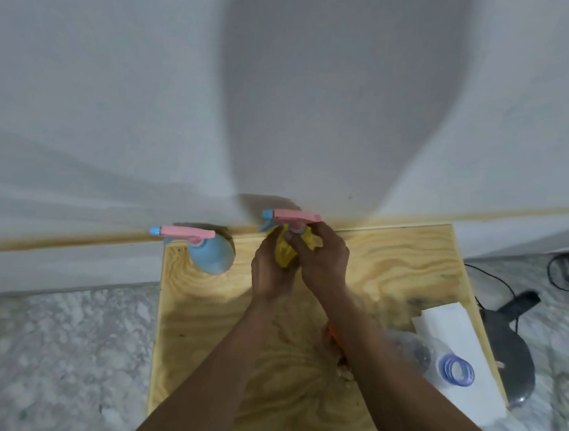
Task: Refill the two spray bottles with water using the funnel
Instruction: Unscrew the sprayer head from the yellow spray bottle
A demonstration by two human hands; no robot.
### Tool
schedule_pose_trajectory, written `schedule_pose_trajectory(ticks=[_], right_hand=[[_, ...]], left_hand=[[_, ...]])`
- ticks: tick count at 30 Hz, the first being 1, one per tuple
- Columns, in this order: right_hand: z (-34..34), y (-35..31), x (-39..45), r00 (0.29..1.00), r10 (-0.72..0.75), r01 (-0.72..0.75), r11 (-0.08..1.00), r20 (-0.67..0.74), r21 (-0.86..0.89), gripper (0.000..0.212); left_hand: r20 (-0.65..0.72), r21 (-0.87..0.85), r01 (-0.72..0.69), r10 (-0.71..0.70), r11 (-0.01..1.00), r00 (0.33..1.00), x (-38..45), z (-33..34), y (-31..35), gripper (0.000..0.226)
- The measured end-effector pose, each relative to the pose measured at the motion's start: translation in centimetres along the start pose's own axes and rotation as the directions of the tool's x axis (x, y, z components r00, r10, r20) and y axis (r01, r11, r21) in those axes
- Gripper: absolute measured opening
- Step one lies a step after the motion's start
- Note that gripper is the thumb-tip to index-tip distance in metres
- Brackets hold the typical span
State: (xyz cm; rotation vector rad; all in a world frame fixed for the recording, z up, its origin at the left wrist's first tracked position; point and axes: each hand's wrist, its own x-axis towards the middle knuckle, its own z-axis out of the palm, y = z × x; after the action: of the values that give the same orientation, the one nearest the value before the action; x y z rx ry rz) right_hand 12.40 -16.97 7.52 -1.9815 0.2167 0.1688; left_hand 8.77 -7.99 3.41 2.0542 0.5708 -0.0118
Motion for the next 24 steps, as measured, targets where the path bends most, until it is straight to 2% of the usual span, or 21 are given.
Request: schedule_pose_trajectory(ticks=[2,5,8,11,17,21,24], right_hand=[[-0.1,0.1,0.0,1.000,0.022,-0.022,0.999,0.000,0.027,0.021],[-0.7,-0.1,-0.6,1.000,0.011,-0.012,1.000,0.020,0.011,0.032],[-1.4,-0.9,-1.7,0.999,0.015,-0.018,0.997,0.044,0.081,0.029],[-2.0,-2.1,-2.9,0.996,0.017,-0.030,0.989,0.090,0.148,0.028],[-3.5,-5.1,-6.6,0.984,-0.068,0.020,0.960,0.163,0.280,0.025],[-2.9,-6.9,-10.8,0.984,-0.083,0.005,0.896,0.157,0.445,0.024],[-2.1,-7.6,-13.9,0.985,-0.071,-0.013,0.879,0.158,0.477,0.024]], left_hand=[[-0.045,0.043,-0.054,0.056,0.998,0.997,-0.9,-0.2,0.4,0.059],[-0.062,-0.037,-0.107,0.105,0.994,0.993,-3.1,-1.0,0.2,0.063],[-0.107,-0.130,-0.078,0.064,0.988,0.992,-5.2,-2.0,0.7,0.057],[-0.150,-0.224,-0.109,0.077,0.968,0.986,-7.4,-2.7,1.4,0.055],[-0.270,-0.190,-0.243,0.187,0.951,0.945,-11.5,-4.9,2.0,0.052],[-0.342,-0.177,-0.261,0.189,0.949,0.921,-14.9,-6.8,2.2,0.053],[-0.411,-0.230,-0.310,0.197,0.922,0.890,-17.4,-8.3,1.4,0.051]])
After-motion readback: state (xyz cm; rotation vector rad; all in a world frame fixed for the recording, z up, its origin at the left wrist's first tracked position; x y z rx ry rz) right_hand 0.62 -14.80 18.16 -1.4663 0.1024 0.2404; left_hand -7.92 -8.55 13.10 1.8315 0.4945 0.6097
